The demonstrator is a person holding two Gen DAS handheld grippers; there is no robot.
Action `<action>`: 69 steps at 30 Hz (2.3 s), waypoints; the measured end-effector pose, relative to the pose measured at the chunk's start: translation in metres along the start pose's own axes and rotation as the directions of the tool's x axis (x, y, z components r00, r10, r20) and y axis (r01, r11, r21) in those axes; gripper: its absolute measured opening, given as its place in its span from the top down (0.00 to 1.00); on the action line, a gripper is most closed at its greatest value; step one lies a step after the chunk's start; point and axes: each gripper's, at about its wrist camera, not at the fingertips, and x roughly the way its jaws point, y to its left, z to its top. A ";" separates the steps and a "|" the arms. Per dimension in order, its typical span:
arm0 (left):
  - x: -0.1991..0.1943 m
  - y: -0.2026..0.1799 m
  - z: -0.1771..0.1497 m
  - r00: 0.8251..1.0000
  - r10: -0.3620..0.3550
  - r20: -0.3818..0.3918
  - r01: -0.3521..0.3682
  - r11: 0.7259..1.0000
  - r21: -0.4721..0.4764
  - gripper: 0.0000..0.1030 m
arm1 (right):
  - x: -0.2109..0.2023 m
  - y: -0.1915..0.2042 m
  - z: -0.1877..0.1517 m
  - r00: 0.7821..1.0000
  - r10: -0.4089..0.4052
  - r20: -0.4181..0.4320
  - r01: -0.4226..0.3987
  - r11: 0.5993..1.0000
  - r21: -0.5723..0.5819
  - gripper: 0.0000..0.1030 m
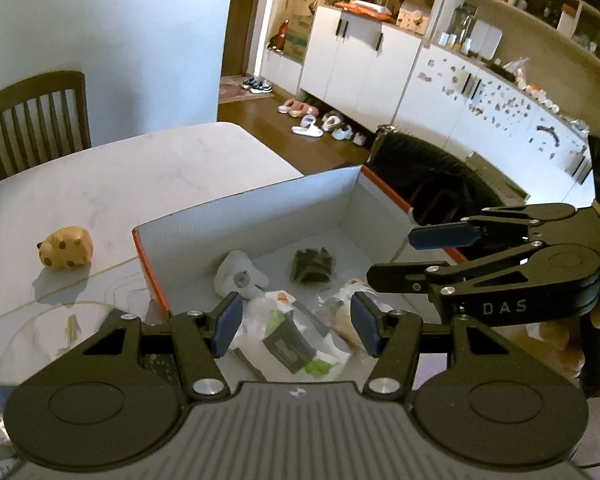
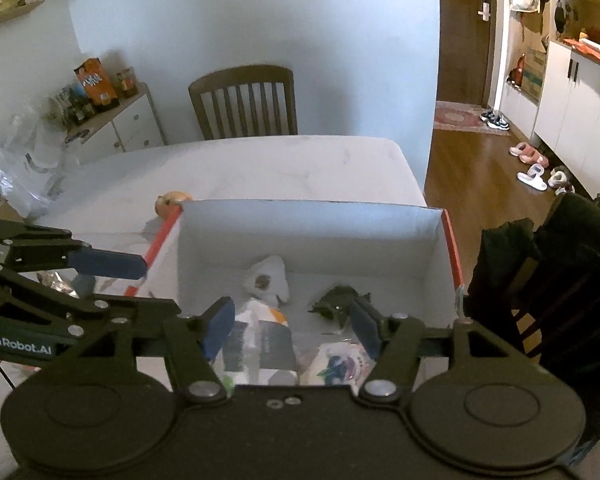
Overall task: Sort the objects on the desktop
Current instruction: 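Withdraw both grippers from the shoebox toward the table, then grasp the crumpled silver snack bag with left gripper while right grasps pink plastic tray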
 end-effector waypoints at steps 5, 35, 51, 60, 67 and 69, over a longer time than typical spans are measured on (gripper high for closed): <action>-0.020 0.005 -0.011 0.999 -0.025 0.022 0.025 1.000 -0.001 0.43 | -0.011 0.015 -0.007 1.000 -0.004 0.018 0.004 1.000 0.008 0.32; -0.119 0.126 -0.091 0.995 0.046 0.085 -0.043 0.998 -0.043 0.13 | -0.001 0.171 -0.031 0.999 -0.002 0.045 0.003 0.999 -0.035 0.09; -0.106 0.208 -0.116 0.984 0.172 0.044 -0.166 0.979 -0.115 0.00 | 0.049 0.236 -0.045 0.998 -0.045 0.045 0.048 0.996 -0.073 0.04; -0.077 0.234 -0.117 0.978 0.208 -0.001 -0.205 0.963 -0.176 0.00 | 0.094 0.247 -0.050 0.997 -0.075 0.011 0.075 0.994 -0.076 0.05; -0.058 0.251 -0.115 0.974 0.224 -0.045 -0.228 0.946 -0.230 0.00 | 0.126 0.253 -0.052 0.997 -0.070 -0.028 0.067 0.995 -0.077 0.09; -0.054 0.254 -0.115 0.972 0.226 -0.057 -0.233 0.944 -0.235 0.00 | 0.135 0.254 -0.052 0.997 -0.070 -0.042 0.067 0.995 -0.077 0.11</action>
